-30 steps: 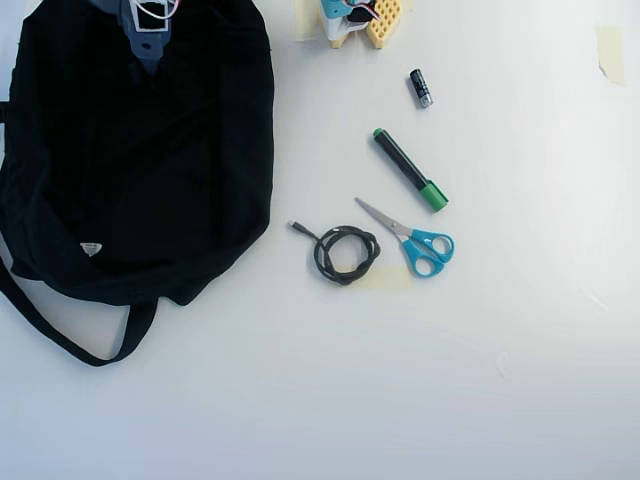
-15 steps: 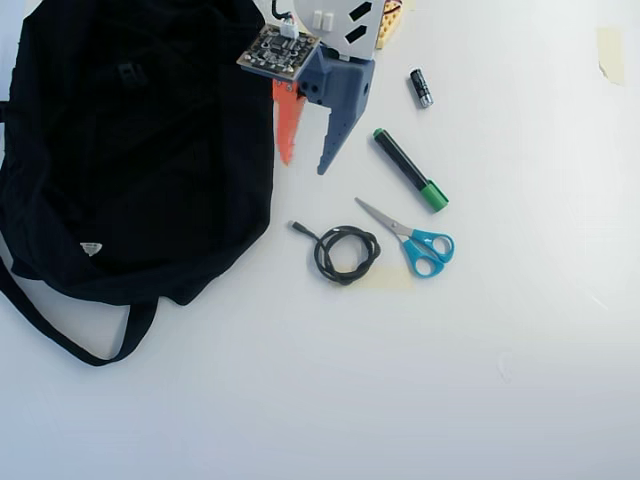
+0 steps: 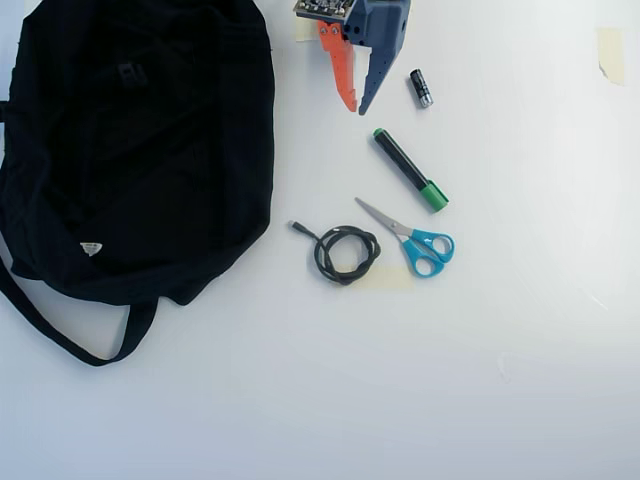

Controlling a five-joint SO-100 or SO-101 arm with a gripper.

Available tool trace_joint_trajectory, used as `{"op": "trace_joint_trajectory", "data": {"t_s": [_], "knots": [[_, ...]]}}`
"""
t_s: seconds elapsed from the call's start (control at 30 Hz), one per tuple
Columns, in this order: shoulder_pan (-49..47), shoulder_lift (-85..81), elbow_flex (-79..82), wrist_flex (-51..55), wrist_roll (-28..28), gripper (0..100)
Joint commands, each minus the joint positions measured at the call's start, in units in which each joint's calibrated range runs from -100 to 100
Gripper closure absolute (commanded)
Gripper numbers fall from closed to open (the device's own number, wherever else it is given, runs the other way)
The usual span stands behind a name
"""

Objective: Put the bike light into the black bag

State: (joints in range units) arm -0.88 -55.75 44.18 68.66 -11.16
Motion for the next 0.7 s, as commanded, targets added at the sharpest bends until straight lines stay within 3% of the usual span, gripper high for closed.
{"op": "trace_joint_trajectory", "data": {"t_s": [0.0,0.13,0.4,0.53,0.67], "knots": [[-1.4,-10.2,13.5,-5.0,-0.2,98],[-1.4,-20.4,28.8,-9.8,-0.2,98],[-2.6,-39.6,53.6,-9.3,0.4,98],[-4.1,-44.0,55.0,-1.9,4.7,98],[-4.4,-44.0,55.1,4.0,4.8,98]]}}
